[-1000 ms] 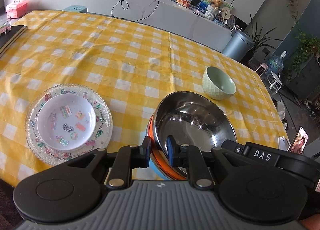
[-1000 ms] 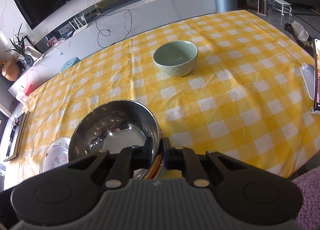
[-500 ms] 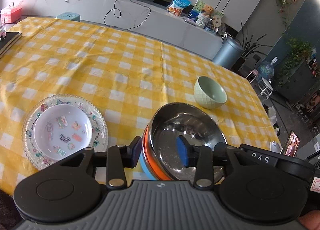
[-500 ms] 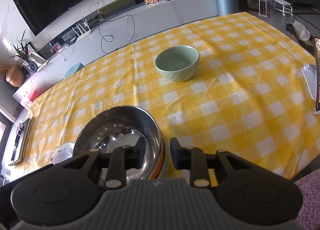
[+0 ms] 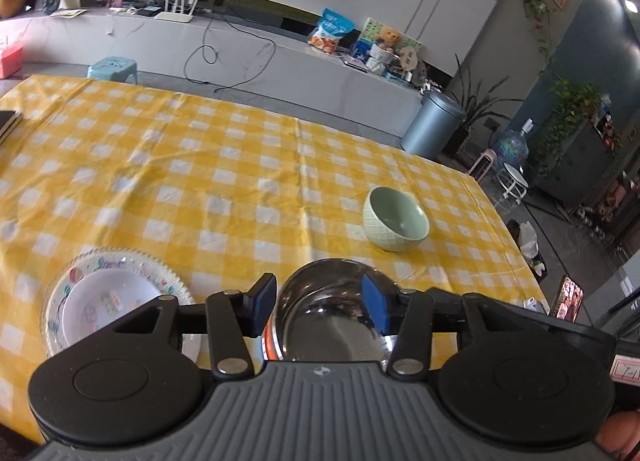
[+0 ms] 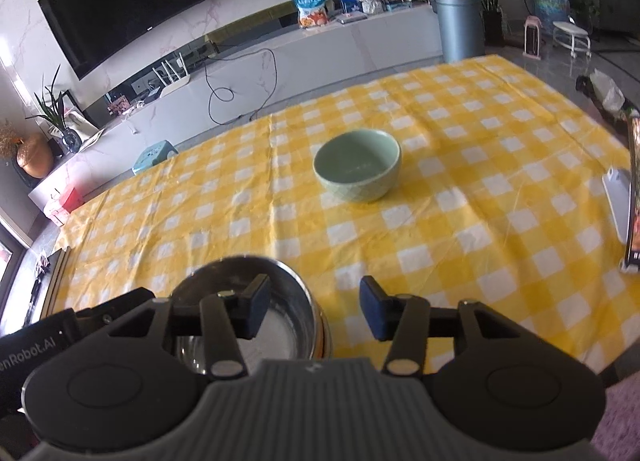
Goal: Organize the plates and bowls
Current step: 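Open both grippers to release the orange bowl rim, then move both grippers to the pale green bowl and close on its rim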
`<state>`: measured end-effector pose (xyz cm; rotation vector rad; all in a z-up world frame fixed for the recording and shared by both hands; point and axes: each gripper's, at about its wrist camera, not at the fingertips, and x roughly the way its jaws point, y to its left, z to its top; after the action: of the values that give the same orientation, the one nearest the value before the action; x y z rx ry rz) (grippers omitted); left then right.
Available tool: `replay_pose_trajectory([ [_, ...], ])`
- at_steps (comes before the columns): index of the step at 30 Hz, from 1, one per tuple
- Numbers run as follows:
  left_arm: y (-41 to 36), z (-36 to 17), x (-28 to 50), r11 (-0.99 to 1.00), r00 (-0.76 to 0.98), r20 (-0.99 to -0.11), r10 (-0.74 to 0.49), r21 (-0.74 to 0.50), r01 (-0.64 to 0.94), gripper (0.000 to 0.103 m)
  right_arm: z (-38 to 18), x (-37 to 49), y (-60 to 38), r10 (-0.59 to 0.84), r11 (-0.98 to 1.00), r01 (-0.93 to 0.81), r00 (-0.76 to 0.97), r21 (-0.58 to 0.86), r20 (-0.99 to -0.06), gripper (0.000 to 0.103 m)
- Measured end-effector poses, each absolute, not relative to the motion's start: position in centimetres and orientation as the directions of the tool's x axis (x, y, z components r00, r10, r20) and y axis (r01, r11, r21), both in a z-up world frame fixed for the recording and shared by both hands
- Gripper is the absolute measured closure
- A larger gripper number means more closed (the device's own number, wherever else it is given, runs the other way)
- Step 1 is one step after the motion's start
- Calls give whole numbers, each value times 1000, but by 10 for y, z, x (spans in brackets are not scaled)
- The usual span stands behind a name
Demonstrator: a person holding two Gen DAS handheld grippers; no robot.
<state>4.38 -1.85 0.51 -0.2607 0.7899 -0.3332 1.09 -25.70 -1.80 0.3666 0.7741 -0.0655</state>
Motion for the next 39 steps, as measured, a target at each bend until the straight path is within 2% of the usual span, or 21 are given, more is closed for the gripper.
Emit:
replay_pose_trajectory([
  [6,-38,15,68,906,621,-662,-419,-351,237,47,-6,28,-276,37,950,183,742,255,-670,53],
  [12,-65,12,97,913,581,-704,-408,-317,258,47,-12,50,-298,-19,958,210,727,196,-686,53],
  [20,-99,3,138,913,517,-754,-405,-304,272,47,-25,79,-327,23,937,237,693,258,-721,53],
  [26,-118,-5,172,918,502,-771,-393,-293,268,47,-22,119,-339,-12,947,239,695,216,-719,53],
  [29,-125,-13,190,919,484,-783,-390,-301,254,47,-27,137,-349,13,940,235,700,248,-714,53],
  [39,-146,-48,234,918,420,-817,-394,-328,222,47,-67,169,-377,83,901,278,644,333,-761,68],
])
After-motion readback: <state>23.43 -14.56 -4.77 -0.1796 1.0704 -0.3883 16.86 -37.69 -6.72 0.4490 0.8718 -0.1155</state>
